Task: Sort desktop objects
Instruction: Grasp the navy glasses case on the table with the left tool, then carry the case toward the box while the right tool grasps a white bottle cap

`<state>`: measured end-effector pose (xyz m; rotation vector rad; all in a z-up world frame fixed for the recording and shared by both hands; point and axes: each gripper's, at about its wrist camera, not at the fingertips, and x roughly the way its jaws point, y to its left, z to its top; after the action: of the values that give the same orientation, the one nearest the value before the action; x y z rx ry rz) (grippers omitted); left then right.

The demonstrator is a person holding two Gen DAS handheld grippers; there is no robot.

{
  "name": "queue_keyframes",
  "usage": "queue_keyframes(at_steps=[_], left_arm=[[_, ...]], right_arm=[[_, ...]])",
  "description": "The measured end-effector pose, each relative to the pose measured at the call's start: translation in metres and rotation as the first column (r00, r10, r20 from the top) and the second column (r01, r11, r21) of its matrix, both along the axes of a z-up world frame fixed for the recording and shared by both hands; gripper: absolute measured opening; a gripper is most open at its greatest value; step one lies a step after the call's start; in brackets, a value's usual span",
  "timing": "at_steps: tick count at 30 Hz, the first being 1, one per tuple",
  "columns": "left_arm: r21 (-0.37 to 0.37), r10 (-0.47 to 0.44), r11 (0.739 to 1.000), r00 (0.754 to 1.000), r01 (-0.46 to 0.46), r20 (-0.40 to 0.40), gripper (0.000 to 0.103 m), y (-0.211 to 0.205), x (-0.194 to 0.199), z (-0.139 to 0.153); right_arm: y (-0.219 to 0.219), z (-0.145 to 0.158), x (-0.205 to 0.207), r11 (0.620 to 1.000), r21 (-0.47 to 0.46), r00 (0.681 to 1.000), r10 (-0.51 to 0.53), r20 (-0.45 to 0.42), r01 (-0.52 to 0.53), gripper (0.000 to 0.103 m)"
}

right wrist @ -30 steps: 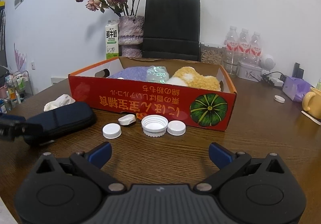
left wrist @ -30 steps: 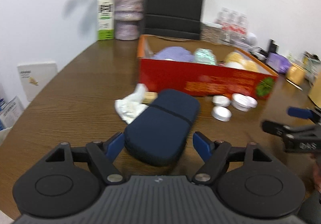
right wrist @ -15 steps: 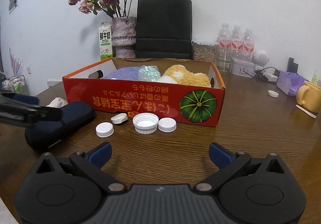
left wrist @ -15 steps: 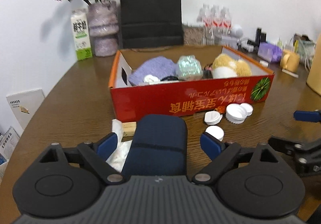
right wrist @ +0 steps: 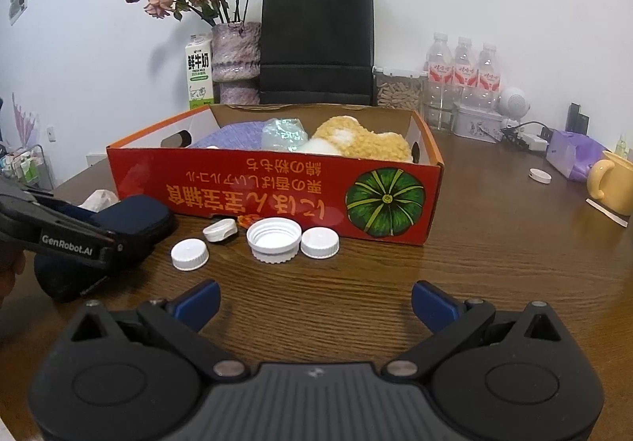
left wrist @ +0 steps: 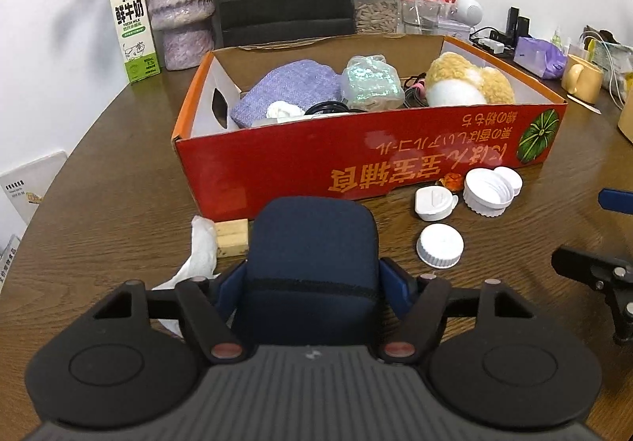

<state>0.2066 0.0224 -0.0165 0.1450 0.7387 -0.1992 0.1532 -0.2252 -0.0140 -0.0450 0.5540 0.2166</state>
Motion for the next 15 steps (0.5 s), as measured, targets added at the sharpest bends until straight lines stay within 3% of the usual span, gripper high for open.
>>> queue_keyframes(at_steps=[11, 15], left_arm=[[-0.078, 0.013, 0.997, 0.998, -0.009, 0.054, 0.065, 0.001, -0.013, 0.017], [-0.102, 0.029, 0.995, 0.994, -0.019, 0.101, 0.065, -0.001, -0.020, 0.027]], right_arm=[[-0.004, 0.007, 0.023, 1.000, -0.017, 1.000, -0.018, 0.010, 0.018, 0.103], [-0.003, 0.009, 0.040, 0.999, -0.029, 1.000, -0.023, -0.015, 0.022, 0.090]])
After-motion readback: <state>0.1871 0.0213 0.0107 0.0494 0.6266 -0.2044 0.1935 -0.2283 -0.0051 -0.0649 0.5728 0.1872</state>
